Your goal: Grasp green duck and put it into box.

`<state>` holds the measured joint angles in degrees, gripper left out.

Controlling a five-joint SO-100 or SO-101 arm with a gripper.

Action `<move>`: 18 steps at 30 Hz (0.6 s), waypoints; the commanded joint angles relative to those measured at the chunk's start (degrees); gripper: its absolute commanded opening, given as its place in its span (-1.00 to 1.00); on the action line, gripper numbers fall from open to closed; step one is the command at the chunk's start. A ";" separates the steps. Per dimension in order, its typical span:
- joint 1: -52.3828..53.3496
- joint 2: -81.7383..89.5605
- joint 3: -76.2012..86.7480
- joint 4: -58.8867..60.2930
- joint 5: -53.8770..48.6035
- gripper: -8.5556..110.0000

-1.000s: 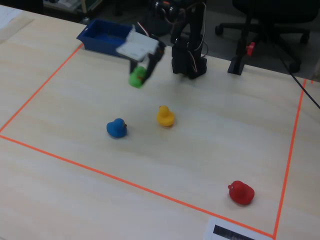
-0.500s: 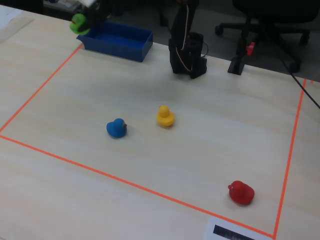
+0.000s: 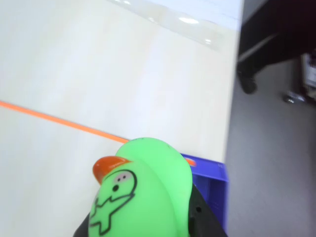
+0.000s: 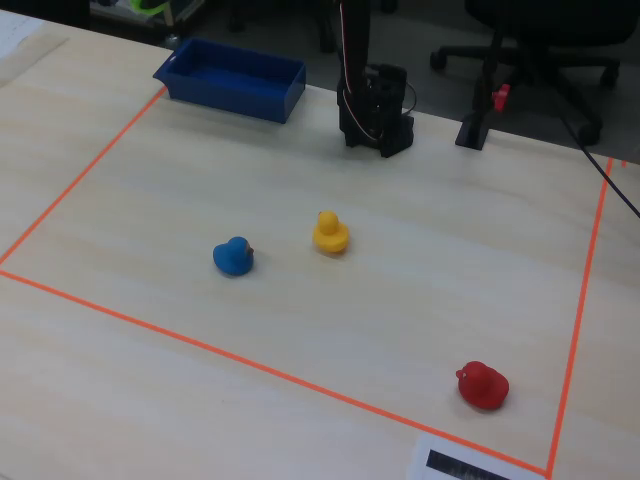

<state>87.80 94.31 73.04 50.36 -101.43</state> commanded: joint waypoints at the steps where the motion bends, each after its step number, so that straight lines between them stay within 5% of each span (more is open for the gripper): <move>1: 4.13 1.58 0.53 -1.58 -2.29 -0.85; 18: 16.17 3.60 20.83 -3.34 -12.66 -0.85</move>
<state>103.54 94.31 92.64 47.64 -113.29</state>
